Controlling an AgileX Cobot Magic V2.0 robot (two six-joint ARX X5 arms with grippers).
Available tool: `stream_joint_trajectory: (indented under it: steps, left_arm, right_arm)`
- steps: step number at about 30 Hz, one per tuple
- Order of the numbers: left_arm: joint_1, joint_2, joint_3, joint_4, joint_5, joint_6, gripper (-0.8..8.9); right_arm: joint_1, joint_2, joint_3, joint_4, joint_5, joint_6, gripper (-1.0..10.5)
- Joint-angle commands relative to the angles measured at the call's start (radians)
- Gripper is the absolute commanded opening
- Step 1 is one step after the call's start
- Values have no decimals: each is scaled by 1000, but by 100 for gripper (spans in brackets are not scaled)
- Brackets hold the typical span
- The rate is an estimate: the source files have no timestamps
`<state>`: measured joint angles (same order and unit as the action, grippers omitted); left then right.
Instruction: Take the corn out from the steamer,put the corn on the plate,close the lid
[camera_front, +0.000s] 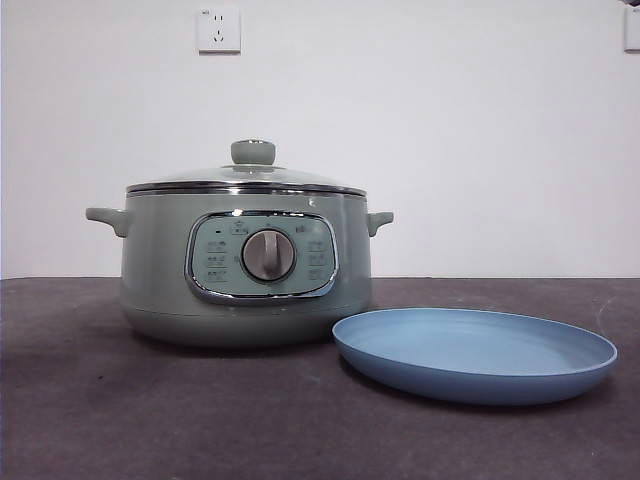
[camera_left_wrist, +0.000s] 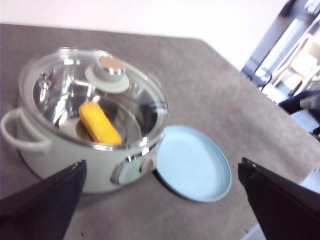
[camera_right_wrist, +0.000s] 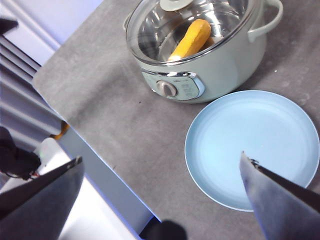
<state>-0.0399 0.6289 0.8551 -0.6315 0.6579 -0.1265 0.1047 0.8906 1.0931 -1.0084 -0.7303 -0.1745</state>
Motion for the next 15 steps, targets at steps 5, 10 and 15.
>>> stream_joint_trajectory:
  steps: [5, 10, 15]
  left_arm:
    - [-27, 153, 79, 97, -1, 0, 594]
    - [-95, 327, 179, 201, -45, 4, 594]
    - [-187, 514, 292, 249, -165, 79, 594]
  right_arm:
    - [2, 0, 2, 16, 0, 3, 654]
    - [2, 2, 2, 32, 0, 3, 654]
    - [2, 8, 2, 37, 2, 2, 654]
